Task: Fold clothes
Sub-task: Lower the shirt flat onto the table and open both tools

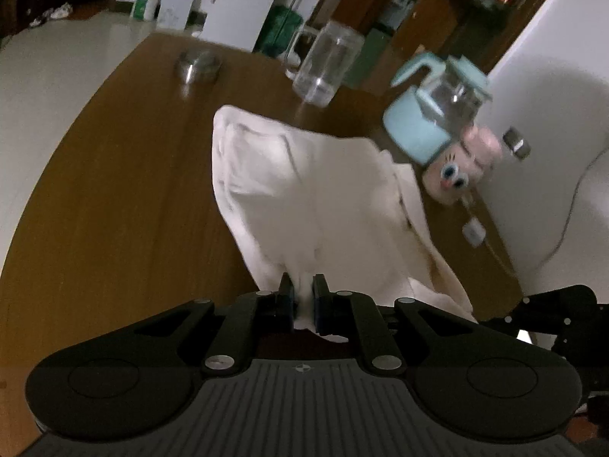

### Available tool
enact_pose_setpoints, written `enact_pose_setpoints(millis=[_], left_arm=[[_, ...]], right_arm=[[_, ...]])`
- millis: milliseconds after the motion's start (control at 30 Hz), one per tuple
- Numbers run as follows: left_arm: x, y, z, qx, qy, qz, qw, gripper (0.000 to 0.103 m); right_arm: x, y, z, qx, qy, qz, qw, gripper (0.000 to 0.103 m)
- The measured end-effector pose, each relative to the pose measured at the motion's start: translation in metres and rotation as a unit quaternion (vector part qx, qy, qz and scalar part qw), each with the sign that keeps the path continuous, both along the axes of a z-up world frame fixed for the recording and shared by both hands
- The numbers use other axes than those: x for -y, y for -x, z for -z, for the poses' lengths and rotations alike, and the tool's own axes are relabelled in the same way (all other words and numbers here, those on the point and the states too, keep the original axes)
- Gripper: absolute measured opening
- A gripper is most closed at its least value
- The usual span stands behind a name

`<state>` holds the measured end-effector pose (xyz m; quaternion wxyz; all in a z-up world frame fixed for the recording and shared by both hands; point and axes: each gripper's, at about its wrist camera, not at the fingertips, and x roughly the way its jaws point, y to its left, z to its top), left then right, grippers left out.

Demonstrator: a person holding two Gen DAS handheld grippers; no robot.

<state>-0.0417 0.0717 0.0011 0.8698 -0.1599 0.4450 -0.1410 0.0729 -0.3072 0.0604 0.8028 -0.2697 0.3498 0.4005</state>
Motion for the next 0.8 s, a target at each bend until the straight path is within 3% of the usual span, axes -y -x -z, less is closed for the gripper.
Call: enact_pose_setpoints(millis=[233, 333, 533, 800], left_arm=[[0.000, 0.032, 0.022, -0.061, -0.037, 0.046, 0.9964, 0.014], [-0.009, 0.033, 0.019, -0.068, -0.041, 0.050, 0.9956, 0.017], [-0.023, 0.020, -0.001, -0.039, -0.059, 0.031, 0.9970, 0.033], [-0.018, -0.035, -0.002, -0.001, -0.075, -0.009, 0.9971, 0.034]], right_arm=[[0.010, 0.034, -0.002, -0.064, -0.002, -0.007, 0.998, 0.009], [0.016, 0.032, -0.014, -0.068, -0.016, 0.008, 0.998, 0.021], [0.023, -0.013, -0.027, -0.028, -0.038, 0.093, 0.995, 0.027], [0.021, -0.092, -0.006, -0.019, -0.075, 0.202, 0.976, 0.028]])
